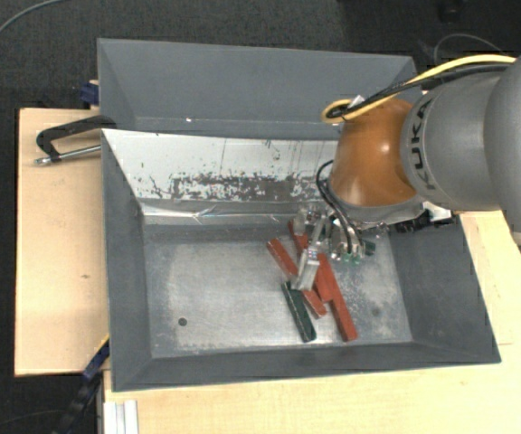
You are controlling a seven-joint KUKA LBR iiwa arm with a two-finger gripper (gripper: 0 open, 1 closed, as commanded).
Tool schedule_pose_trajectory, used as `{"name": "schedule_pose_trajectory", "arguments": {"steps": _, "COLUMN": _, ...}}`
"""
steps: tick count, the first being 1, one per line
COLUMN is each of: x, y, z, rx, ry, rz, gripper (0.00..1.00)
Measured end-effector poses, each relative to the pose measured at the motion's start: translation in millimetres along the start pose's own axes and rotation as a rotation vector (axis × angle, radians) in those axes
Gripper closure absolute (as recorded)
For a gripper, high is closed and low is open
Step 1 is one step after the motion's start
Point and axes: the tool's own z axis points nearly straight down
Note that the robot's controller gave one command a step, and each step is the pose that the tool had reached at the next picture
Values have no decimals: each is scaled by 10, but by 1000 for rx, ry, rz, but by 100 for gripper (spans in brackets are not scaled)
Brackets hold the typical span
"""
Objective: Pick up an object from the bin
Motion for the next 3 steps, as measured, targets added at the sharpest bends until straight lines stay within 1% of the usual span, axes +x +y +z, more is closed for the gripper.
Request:
{"name": "schedule_pose_trajectory", "arguments": {"steps": 1, "x": 182, "y": -224, "z": 3, "rx": 1, "ry": 5, "rz": 291, "gripper": 0}}
{"name": "schedule_pose_trajectory", "arguments": {"steps": 2, "x": 249, "y": -28, "z": 5, "rx": 2, "ry": 5, "rz": 457, "gripper": 0}}
{"name": "schedule_pose_trajectory", "arguments": {"steps": 3, "x": 244, "y": -18, "z": -22, "rx": 0, "ry": 6, "rz": 456, "gripper": 100}}
